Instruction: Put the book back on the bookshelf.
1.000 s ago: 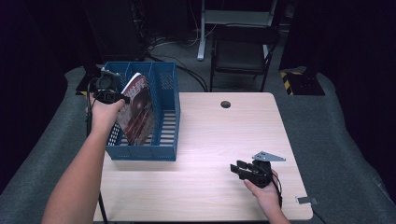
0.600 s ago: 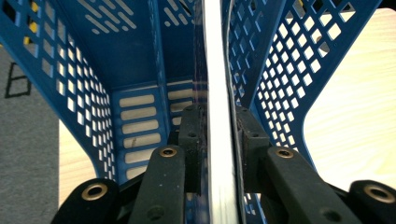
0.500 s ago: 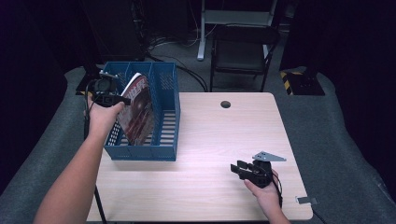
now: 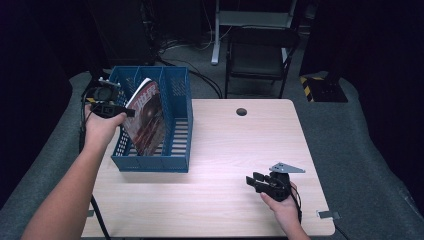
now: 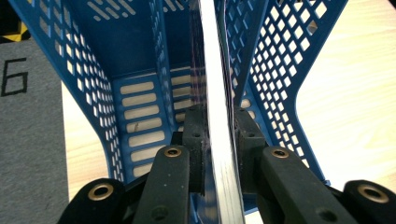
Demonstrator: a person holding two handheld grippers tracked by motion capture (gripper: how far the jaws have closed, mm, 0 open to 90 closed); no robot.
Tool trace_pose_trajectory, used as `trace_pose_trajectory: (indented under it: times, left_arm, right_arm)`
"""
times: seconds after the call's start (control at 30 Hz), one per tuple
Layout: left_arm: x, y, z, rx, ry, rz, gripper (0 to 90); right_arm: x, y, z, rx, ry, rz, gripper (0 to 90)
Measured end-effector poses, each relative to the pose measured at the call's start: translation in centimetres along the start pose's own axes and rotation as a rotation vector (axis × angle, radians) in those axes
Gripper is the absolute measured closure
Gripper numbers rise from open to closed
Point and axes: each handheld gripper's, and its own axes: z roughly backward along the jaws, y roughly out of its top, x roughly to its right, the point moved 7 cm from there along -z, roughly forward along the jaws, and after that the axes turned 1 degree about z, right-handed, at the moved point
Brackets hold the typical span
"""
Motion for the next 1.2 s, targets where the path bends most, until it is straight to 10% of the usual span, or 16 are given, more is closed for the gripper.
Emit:
trace_pose_trajectory:
  times: [1.2]
  left_arm:
    - [0.0,1.3,0.4,0.032,0.036,0.012,84.2]
  right_arm:
    - [0.2,0.0,0.1,-0.001,-0.003,-0.007,58.6]
